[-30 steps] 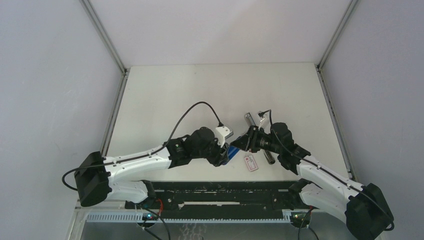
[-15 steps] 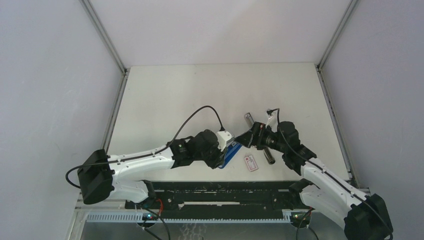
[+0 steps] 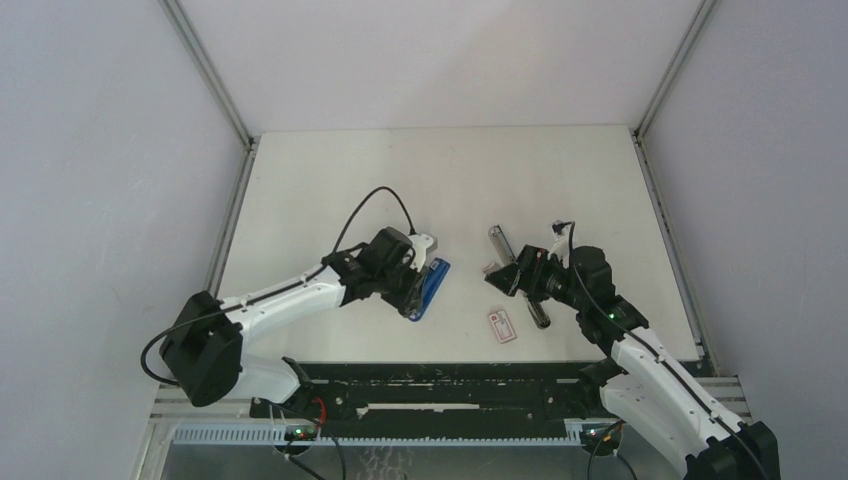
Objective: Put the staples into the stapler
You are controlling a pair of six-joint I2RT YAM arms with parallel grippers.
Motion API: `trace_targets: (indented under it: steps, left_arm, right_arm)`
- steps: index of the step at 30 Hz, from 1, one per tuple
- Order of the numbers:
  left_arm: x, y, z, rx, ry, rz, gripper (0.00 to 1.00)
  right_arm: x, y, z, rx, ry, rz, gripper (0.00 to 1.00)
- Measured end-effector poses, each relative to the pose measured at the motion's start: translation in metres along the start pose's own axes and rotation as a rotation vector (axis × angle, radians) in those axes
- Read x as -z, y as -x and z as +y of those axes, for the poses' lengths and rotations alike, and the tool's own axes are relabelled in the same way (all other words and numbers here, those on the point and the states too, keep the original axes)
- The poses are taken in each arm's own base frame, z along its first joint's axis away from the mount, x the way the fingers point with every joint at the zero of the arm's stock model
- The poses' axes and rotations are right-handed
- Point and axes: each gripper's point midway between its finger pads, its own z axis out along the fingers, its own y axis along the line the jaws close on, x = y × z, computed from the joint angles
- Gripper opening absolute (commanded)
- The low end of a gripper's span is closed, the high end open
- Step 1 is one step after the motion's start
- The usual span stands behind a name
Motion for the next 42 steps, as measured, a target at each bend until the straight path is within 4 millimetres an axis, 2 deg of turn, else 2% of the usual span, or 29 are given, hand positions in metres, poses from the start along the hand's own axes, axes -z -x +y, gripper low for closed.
trace_targets:
  steps: [2,6,10,13,15,18,20,23,28,30,33,37,39,42]
  left_arm:
    - [0.0,0.005,0.012,0.042,0.022,0.012,0.0]
    - [-0.001,0.016,0.054,0.153,0.101,0.023,0.04]
    - [-0.003,0.017,0.093,0.245,0.192,0.069,0.08]
    - [-0.01,0.019,0.114,0.27,0.257,0.117,0.11]
    - [-0.017,0.022,0.123,0.277,0.281,0.146,0.21]
    - [-0.024,0.027,0.134,0.287,0.303,0.168,0.57]
    - [-0.027,0.031,0.141,0.286,0.316,0.166,0.73]
    - [-0.026,0.037,0.148,0.282,0.333,0.151,0.81]
    - [-0.021,0.044,0.152,0.276,0.355,0.12,0.84]
    - [-0.012,0.055,0.152,0.268,0.368,0.071,0.84]
    - [0.012,0.082,0.149,0.248,0.379,-0.069,0.85]
    - [0.059,0.107,0.136,0.23,0.367,-0.317,0.94]
    - [0.081,0.111,0.129,0.231,0.359,-0.439,0.99]
    - [0.103,0.11,0.123,0.239,0.346,-0.581,1.0]
  right_arm:
    - [0.0,-0.001,-0.002,0.0,-0.008,0.002,0.84]
    - [0.002,-0.002,-0.007,0.006,-0.035,-0.001,0.83]
    - [0.005,-0.002,-0.018,0.017,-0.089,-0.012,0.83]
    - [0.008,-0.004,-0.028,0.027,-0.138,-0.015,0.83]
    - [0.009,-0.005,-0.033,0.034,-0.162,-0.017,0.83]
    - [0.013,-0.006,-0.038,0.043,-0.192,-0.019,0.83]
    - [0.014,-0.005,-0.041,0.05,-0.205,-0.024,0.83]
    - [0.017,-0.005,-0.044,0.062,-0.224,-0.032,0.83]
    - [0.019,-0.005,-0.054,0.091,-0.269,-0.036,0.83]
    - [0.02,-0.005,-0.058,0.104,-0.289,-0.036,0.83]
    - [0.019,-0.005,-0.066,0.125,-0.321,-0.026,0.82]
    - [0.016,-0.011,-0.083,0.148,-0.385,0.015,0.78]
    - [0.014,-0.016,-0.093,0.154,-0.429,0.046,0.76]
    - [0.01,-0.026,-0.108,0.163,-0.49,0.103,0.74]
